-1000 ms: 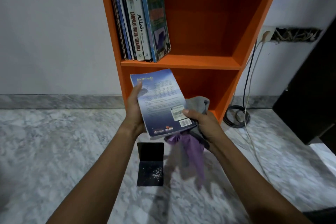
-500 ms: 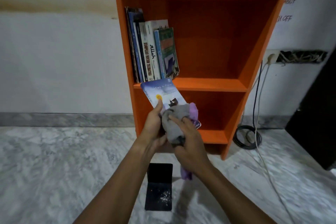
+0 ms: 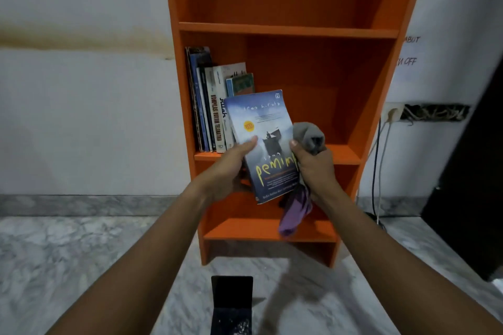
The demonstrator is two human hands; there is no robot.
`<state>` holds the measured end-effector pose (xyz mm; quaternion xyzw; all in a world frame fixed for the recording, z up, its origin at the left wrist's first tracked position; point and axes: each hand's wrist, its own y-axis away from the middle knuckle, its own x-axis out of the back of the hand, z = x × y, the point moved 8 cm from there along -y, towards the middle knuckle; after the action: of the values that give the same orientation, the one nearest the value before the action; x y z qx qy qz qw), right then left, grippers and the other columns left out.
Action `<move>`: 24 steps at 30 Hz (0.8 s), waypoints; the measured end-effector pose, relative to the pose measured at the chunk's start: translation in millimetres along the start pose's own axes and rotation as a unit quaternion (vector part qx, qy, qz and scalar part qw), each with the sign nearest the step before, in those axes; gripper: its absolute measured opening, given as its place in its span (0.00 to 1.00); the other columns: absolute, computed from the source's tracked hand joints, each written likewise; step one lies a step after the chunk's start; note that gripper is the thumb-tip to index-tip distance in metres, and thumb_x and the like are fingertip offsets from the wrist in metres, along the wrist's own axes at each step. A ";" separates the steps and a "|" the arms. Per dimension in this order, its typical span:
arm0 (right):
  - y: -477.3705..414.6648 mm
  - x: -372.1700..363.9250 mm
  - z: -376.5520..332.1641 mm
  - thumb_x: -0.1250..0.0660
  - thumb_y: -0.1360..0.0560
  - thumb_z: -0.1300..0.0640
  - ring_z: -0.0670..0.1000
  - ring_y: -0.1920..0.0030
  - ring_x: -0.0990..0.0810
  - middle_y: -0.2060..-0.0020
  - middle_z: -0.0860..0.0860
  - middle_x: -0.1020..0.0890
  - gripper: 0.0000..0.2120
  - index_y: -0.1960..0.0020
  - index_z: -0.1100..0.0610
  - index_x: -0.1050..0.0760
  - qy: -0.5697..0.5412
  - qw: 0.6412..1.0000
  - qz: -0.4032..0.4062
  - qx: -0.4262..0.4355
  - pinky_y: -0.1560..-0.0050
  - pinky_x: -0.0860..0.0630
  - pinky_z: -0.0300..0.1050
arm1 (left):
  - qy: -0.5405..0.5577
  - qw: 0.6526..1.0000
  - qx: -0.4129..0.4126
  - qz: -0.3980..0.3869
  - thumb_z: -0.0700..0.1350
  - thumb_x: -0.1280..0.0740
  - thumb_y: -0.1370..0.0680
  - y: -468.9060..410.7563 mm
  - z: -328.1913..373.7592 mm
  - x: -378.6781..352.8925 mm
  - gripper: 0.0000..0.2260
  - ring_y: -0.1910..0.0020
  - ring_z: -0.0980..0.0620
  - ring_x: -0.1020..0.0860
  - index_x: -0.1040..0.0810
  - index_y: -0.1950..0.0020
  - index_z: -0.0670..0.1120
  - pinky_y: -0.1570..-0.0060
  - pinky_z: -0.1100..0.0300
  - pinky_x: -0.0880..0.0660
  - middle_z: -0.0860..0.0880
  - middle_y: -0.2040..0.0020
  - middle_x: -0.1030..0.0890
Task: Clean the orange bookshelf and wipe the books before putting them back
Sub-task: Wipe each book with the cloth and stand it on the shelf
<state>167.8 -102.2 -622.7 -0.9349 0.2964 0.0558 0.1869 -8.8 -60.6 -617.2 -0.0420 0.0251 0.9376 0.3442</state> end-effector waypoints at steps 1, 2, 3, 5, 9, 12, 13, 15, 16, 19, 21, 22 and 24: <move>-7.6 2.4 -7.4 0.28 0.22 0.63 0.58 0.50 0.14 0.49 0.60 0.14 0.06 0.45 0.61 0.19 0.010 1.000 0.005 0.024 0.50 0.17 0.58 | -0.063 0.998 0.000 0.014 0.55 0.40 0.16 -4.2 3.4 5.8 0.17 0.41 0.38 0.19 0.31 0.27 0.53 0.42 0.38 0.21 0.42 0.39 0.18; -18.1 2.7 -13.8 0.28 0.22 0.62 0.61 0.49 0.15 0.48 0.65 0.16 0.07 0.45 0.61 0.20 0.026 0.998 0.008 0.048 0.49 0.18 0.64 | -0.102 0.994 -0.011 0.027 0.49 0.39 0.15 -10.3 9.7 11.6 0.17 0.41 0.38 0.19 0.35 0.27 0.54 0.42 0.38 0.21 0.42 0.38 0.19; -25.3 2.5 -20.5 0.27 0.22 0.60 0.63 0.48 0.16 0.47 0.68 0.18 0.08 0.45 0.60 0.20 0.042 0.997 0.008 0.066 0.48 0.20 0.68 | -0.123 0.992 -0.024 0.028 0.45 0.38 0.15 -15.1 14.8 14.3 0.19 0.41 0.38 0.19 0.36 0.26 0.55 0.44 0.38 0.20 0.40 0.37 0.21; -42.6 0.2 -29.9 0.26 0.24 0.56 0.63 0.48 0.17 0.47 0.67 0.19 0.08 0.48 0.57 0.21 0.065 0.993 0.007 0.094 0.47 0.21 0.72 | -0.145 0.987 -0.070 0.021 0.39 0.38 0.16 -24.7 31.4 14.0 0.22 0.42 0.42 0.19 0.37 0.25 0.54 0.48 0.45 0.17 0.41 0.37 0.22; -70.6 11.2 -40.1 0.25 0.26 0.53 0.54 0.51 0.16 0.54 0.49 0.16 0.10 0.48 0.51 0.22 0.107 0.983 0.099 0.107 0.47 0.19 0.62 | -0.196 0.965 -0.160 0.077 0.39 0.37 0.16 -43.9 56.3 17.5 0.18 0.48 0.48 0.17 0.33 0.28 0.52 0.54 0.54 0.17 0.49 0.43 0.20; -86.9 11.3 -19.3 0.24 0.27 0.50 0.53 0.57 0.17 0.57 0.46 0.17 0.10 0.49 0.45 0.23 0.095 0.984 0.128 0.078 0.52 0.21 0.58 | -0.286 0.918 -0.219 0.163 0.39 0.37 0.17 -65.0 61.6 26.2 0.13 0.60 0.48 0.22 0.31 0.33 0.50 0.59 0.48 0.23 0.48 0.54 0.22; -91.4 4.0 -10.0 0.25 0.29 0.48 0.53 0.59 0.19 0.59 0.46 0.18 0.10 0.50 0.45 0.23 0.112 0.985 0.109 0.076 0.55 0.22 0.58 | -0.309 0.903 -0.225 0.197 0.39 0.36 0.17 -72.1 60.3 29.4 0.12 0.64 0.46 0.25 0.31 0.35 0.47 0.62 0.46 0.26 0.46 0.58 0.24; -103.0 -17.6 13.7 0.25 0.27 0.51 0.52 0.61 0.21 0.61 0.47 0.18 0.08 0.50 0.46 0.22 0.140 0.987 0.049 0.064 0.57 0.24 0.56 | -0.341 0.868 -0.238 0.271 0.39 0.35 0.19 -88.1 56.2 36.4 0.09 0.66 0.44 0.26 0.31 0.40 0.46 0.67 0.47 0.29 0.44 0.61 0.25; -106.9 -30.9 24.6 0.25 0.25 0.54 0.51 0.61 0.22 0.61 0.48 0.18 0.07 0.51 0.46 0.22 0.147 0.987 0.014 0.057 0.58 0.25 0.54 | -0.353 0.849 -0.246 0.308 0.39 0.34 0.19 -91.2 54.6 39.0 0.08 0.63 0.45 0.25 0.32 0.45 0.46 0.68 0.52 0.31 0.44 0.60 0.25; -120.0 -66.5 59.0 0.24 0.26 0.54 0.51 0.57 0.19 0.58 0.49 0.15 0.07 0.52 0.45 0.20 0.191 0.979 -0.063 0.035 0.52 0.21 0.56 | -0.382 0.801 -0.249 0.389 0.39 0.33 0.20 -99.0 41.1 50.6 0.09 0.59 0.49 0.26 0.34 0.49 0.46 0.68 0.63 0.40 0.47 0.59 0.26; -127.2 -84.6 81.6 0.23 0.27 0.55 0.51 0.54 0.18 0.55 0.53 0.14 0.07 0.51 0.49 0.18 0.221 0.970 -0.103 0.020 0.48 0.20 0.60 | -0.392 0.786 -0.242 0.412 0.41 0.31 0.21 -105.1 26.4 61.0 0.09 0.59 0.47 0.25 0.31 0.48 0.44 0.65 0.59 0.37 0.48 0.60 0.26; -128.5 -87.7 85.7 0.23 0.27 0.56 0.52 0.53 0.17 0.54 0.54 0.13 0.06 0.50 0.51 0.17 0.231 0.966 -0.110 0.016 0.47 0.20 0.59 | -0.397 0.782 -0.238 0.418 0.43 0.31 0.21 -105.8 21.9 64.2 0.09 0.60 0.46 0.24 0.30 0.47 0.43 0.64 0.56 0.35 0.48 0.61 0.25; -129.4 -90.6 89.7 0.24 0.25 0.56 0.54 0.49 0.16 0.51 0.54 0.13 0.09 0.46 0.56 0.17 0.244 0.964 -0.110 0.011 0.47 0.19 0.57 | -0.400 0.778 -0.230 0.425 0.46 0.30 0.21 -108.4 13.6 73.3 0.11 0.62 0.45 0.24 0.30 0.47 0.43 0.63 0.53 0.33 0.48 0.63 0.25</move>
<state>168.7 78.1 -645.2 -0.9449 0.2292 -0.1980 0.1245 4.9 70.1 -612.7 0.2740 -0.3162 0.8989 -0.1303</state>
